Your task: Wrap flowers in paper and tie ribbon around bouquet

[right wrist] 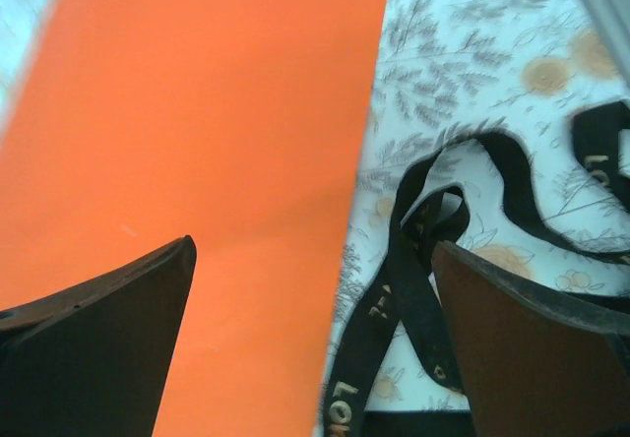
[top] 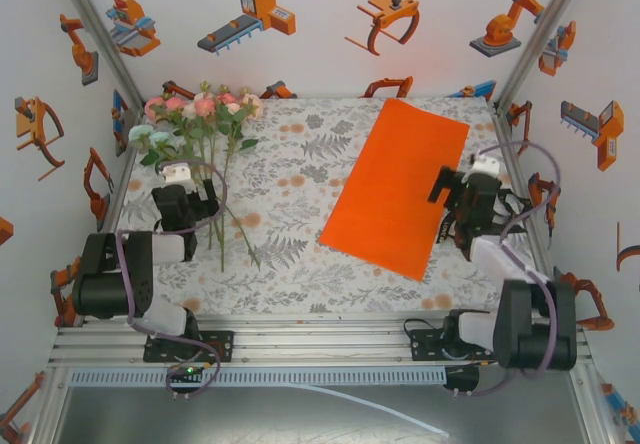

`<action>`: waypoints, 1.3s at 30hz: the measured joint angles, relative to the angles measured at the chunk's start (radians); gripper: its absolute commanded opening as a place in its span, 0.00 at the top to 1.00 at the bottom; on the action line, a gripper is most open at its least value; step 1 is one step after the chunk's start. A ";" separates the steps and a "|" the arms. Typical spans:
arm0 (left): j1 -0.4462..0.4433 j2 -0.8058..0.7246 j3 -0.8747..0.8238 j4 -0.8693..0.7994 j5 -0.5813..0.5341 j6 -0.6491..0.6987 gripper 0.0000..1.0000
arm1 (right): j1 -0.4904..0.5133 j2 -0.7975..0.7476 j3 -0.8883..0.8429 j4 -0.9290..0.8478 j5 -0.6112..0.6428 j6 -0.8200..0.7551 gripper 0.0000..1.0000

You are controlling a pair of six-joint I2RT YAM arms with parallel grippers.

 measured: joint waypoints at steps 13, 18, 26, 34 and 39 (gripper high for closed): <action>-0.304 -0.389 0.301 -0.537 0.030 -0.114 0.03 | -0.012 -0.058 0.167 -0.697 -0.232 0.404 0.06; -0.529 -0.154 0.457 -0.578 0.178 -0.188 0.03 | -0.013 -0.140 0.024 -0.762 -0.272 0.460 0.07; -0.716 0.179 0.525 -0.595 0.277 -0.216 0.03 | -0.013 -0.103 -0.105 -0.654 -0.353 0.503 0.11; -0.752 0.257 0.555 -0.587 0.323 -0.234 0.03 | -0.013 -0.039 -0.112 -0.529 -0.406 0.522 0.30; -0.766 0.300 0.557 -0.570 0.349 -0.248 0.03 | -0.013 -0.055 -0.117 -0.523 -0.440 0.529 0.41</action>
